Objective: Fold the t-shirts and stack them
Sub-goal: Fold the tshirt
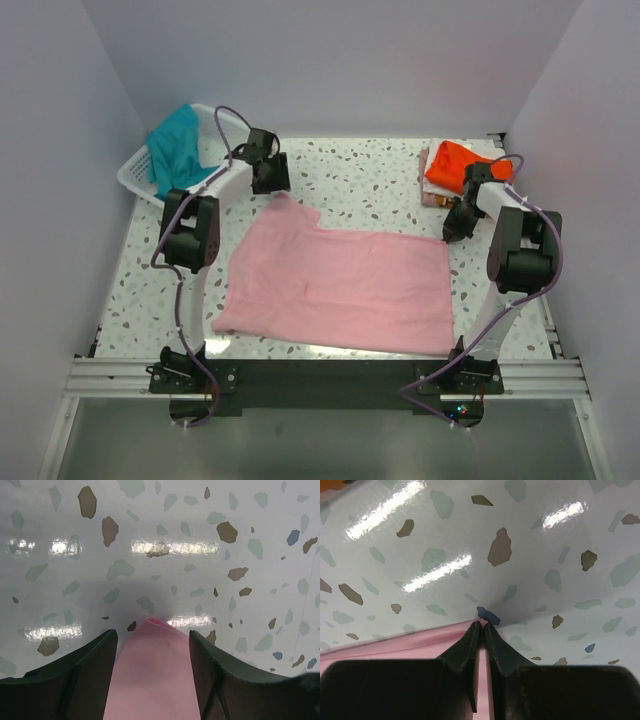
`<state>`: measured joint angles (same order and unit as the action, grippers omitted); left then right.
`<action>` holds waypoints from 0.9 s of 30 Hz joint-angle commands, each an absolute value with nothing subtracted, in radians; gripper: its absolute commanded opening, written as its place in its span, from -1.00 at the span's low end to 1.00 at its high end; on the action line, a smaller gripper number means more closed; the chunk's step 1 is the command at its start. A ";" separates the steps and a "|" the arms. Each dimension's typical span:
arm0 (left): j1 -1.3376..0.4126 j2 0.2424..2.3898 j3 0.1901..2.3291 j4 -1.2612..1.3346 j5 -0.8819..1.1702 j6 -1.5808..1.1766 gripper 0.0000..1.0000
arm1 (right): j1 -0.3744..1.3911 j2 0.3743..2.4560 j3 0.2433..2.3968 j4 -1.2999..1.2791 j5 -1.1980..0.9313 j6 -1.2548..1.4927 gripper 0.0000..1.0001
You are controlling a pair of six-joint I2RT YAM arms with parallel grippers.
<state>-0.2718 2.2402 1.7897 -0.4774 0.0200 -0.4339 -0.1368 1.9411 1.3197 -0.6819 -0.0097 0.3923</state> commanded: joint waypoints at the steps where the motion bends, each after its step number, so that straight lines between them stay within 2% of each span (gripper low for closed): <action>1: -0.265 2.270 1.825 -0.446 0.017 -0.433 0.26 | -0.140 1.933 1.293 -0.670 0.011 0.385 -0.80; 20: -0.279 2.304 1.842 -0.434 0.003 -0.413 -0.12 | -0.138 1.934 1.282 -0.669 0.002 0.388 -0.83; 22: -0.281 2.303 1.835 -0.434 -0.021 -0.413 -0.20 | -0.138 1.937 1.281 -0.669 0.002 0.387 -0.83; 27: -0.281 2.306 1.827 -0.437 -0.014 -0.420 -0.59 | -0.140 1.937 1.279 -0.669 0.003 0.385 -0.87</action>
<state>-0.2771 2.2982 1.8156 -0.4572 -0.0021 -0.4259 -0.1368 1.9369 1.3121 -0.6739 -0.0143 0.3923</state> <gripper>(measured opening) 0.224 0.077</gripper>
